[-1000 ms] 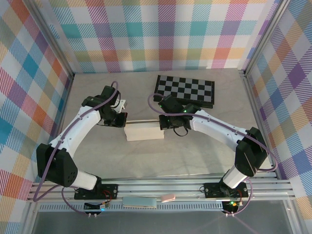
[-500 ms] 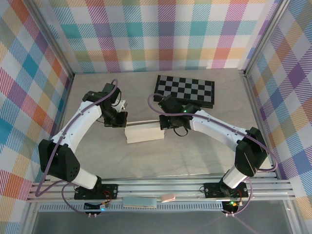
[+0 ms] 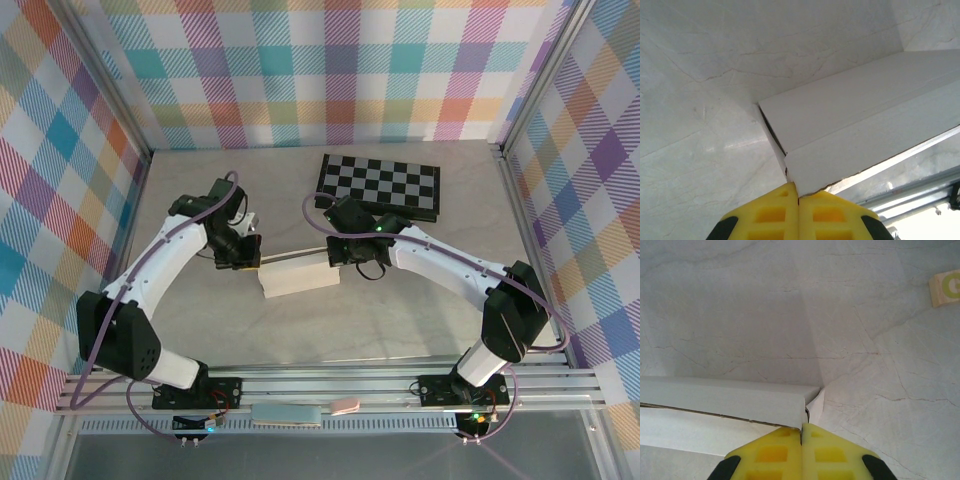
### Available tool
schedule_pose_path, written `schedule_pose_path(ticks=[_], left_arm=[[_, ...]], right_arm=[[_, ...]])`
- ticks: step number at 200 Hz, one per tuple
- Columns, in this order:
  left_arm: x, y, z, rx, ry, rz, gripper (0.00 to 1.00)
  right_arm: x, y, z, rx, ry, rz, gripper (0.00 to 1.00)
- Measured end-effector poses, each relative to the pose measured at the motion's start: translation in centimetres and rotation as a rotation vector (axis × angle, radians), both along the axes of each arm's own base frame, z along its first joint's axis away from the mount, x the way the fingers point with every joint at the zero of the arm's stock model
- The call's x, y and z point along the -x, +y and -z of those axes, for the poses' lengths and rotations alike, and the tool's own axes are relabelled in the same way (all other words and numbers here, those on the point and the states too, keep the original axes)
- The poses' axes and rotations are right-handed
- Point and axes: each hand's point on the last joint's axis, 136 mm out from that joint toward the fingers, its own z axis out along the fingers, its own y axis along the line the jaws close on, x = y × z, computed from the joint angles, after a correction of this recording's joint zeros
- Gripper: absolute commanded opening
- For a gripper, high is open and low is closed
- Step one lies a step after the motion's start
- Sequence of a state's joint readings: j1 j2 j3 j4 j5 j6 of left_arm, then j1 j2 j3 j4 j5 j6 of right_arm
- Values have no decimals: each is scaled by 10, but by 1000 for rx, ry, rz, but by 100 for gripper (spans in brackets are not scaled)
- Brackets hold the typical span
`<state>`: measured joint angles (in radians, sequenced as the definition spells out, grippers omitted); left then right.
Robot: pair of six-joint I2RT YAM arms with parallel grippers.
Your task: Fold the paper box
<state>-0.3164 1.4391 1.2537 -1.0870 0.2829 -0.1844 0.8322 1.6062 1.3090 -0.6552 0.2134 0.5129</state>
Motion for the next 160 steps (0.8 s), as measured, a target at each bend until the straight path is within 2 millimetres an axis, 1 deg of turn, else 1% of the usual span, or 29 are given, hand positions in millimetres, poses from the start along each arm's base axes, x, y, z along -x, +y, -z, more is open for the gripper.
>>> schedule_pose_path(ticks=[69,160], left_arm=[[-4,-3,3,28,-60,-42,0],[-5,-5,7,36,-142,-38,0]], right_arm=[[-1,-2,0,9,-10,6,0],[-3,-5,1,24,-39,-12,0]])
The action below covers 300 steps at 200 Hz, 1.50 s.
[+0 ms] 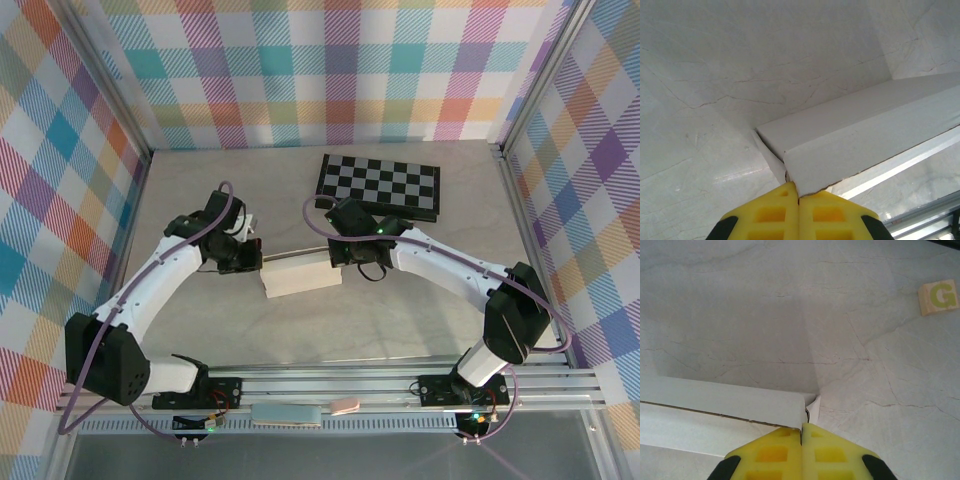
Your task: Fold the paper box
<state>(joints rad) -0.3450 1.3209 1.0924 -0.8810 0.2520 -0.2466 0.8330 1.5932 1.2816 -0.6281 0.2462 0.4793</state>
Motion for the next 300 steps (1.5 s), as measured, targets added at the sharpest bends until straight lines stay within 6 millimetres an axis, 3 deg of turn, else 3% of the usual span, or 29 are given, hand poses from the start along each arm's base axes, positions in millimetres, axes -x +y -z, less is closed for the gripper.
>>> schedule_pose_path(ticks=[112,188,218,262,300], left_arm=[[1,-2,6,-84,-145,-18,0],[-1,-5,8,-117,-223,-79,0],[0,-7,8,-131,-233,-82,0],[1,-10,7,-150,-248,-89,0],[-1,-14,8,-159,-262,-97,0]], right_arm=[[1,-2,0,16,-5,-18,0],[15,-7,-1,-8,63,13,4],[22,-10,-2,-41,118,35,11],[31,-16,1,-65,194,67,32],[38,-19,-9,-109,225,103,46]])
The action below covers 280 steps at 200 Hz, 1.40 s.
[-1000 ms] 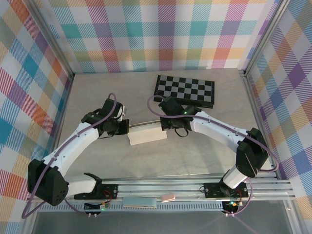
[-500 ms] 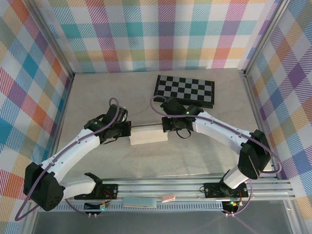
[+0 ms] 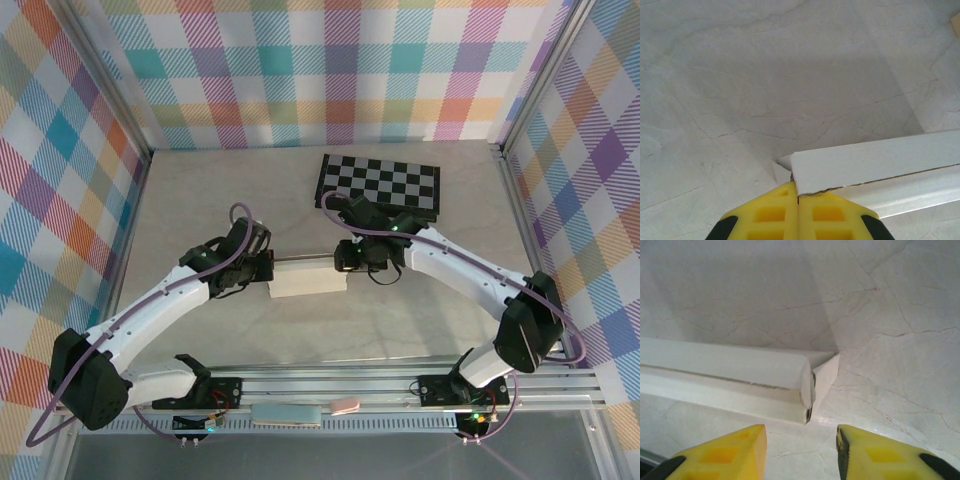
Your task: Fold the paper box
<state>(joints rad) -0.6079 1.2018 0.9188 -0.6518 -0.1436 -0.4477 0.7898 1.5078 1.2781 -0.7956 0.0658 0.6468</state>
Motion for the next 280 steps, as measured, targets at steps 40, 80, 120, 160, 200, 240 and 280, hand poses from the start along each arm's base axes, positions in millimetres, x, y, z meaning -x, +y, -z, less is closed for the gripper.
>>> schedule_pose_path(ticks=[40,80,120,160,200,240,280], left_arm=[[1,-5,0,-6,-10,-5,0],[1,-7,0,0,-15,-23,0],[1,-14,-1,11,-25,-22,0],[1,-15,-1,19,-26,-30,0],[1,-15,-2,18,-28,-31,0],[1,-15,-2,19,-28,-31,0],[1,-16,-1,23,-27,-36,0]], right_arm=[[4,-5,-25,-104,26,110,69],[-1,-14,-45,-320,103,366,79],[-1,-12,-21,-473,262,617,80],[-2,-9,1,-559,388,784,80],[-12,-5,3,-643,410,858,69],[-18,-7,15,-667,427,900,56],[-20,-8,15,-676,422,899,45]])
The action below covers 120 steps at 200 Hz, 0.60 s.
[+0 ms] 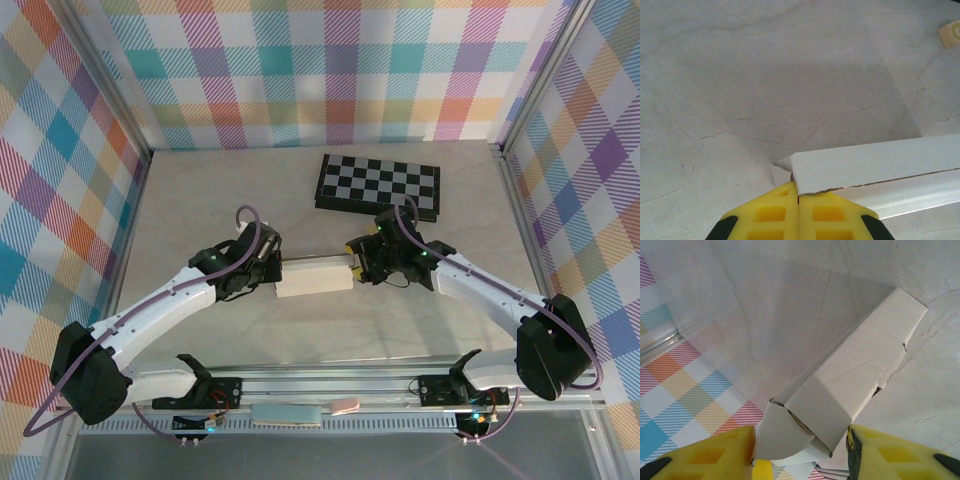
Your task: Fold the paper box
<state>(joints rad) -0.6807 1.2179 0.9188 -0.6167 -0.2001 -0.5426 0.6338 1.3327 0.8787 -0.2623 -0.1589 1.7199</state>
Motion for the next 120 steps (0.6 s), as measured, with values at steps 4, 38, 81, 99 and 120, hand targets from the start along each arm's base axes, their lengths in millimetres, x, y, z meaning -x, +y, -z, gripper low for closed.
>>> schedule_pose_path(ticks=[4,38,81,99,120], left_arm=[[0,0,0,1,0,-1,0],[1,0,-3,20,-1,-14,0],[9,-2,-6,68,27,-28,17],[17,-4,-6,95,56,-34,17],[24,-5,-5,118,82,-36,17]], right_arm=[[0,0,0,0,0,1,44],[-1,-1,0,0,-2,1,40],[-3,-1,0,-3,-12,1,39],[-4,1,1,-8,-13,-2,39],[-5,3,1,-15,-16,-7,40]])
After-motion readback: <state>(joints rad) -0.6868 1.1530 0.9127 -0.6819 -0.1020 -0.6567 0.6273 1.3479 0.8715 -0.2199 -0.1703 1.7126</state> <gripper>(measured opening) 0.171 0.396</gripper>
